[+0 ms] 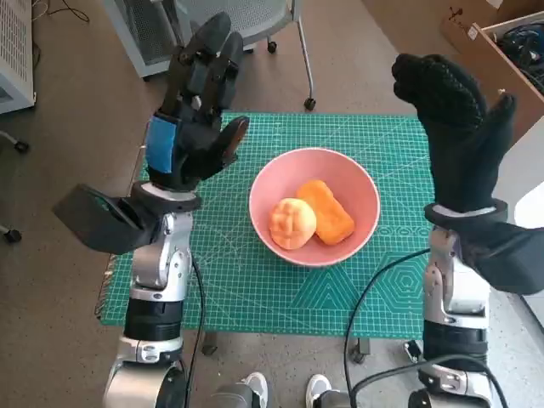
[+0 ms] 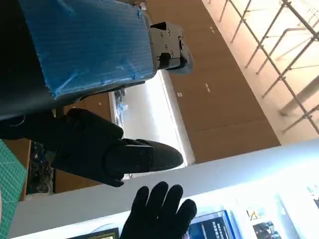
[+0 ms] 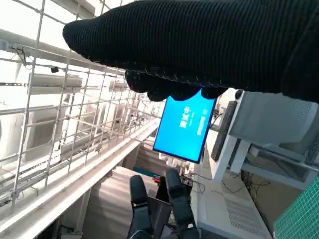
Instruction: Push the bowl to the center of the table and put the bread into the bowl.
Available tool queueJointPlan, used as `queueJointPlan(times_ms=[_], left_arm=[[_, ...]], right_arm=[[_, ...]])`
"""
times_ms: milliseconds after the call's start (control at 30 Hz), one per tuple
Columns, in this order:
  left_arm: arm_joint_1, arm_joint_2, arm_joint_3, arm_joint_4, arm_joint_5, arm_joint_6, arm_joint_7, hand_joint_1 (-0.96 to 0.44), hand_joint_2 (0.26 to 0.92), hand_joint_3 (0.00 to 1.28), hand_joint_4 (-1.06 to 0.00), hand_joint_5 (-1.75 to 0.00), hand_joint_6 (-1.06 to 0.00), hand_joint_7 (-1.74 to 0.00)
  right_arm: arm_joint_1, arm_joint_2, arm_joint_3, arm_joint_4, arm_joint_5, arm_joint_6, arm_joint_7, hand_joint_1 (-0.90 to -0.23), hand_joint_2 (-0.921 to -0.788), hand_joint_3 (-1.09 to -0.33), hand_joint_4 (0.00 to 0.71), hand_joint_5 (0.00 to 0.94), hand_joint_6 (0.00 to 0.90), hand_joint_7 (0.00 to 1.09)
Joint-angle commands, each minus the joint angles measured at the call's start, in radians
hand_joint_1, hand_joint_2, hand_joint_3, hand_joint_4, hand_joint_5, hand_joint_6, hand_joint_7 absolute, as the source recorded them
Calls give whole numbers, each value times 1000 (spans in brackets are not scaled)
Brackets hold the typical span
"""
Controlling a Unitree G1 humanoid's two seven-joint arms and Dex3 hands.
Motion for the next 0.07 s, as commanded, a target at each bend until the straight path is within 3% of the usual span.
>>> queueJointPlan(times_ms=[33, 67], left_arm=[[3, -2, -4, -13, -1, -17, -7, -603, 921, 319, -105, -65, 1, -543], [2, -1, -4, -10, -1, -19, -9, -604, 921, 319, -105, -65, 1, -542]], right_arm=[[4, -8, 1, -2, -1, 19, -2, -615, -921, -636, 300, 1, 191, 439], [4, -9, 0, -2, -1, 18, -1, -615, -921, -636, 300, 1, 192, 439]])
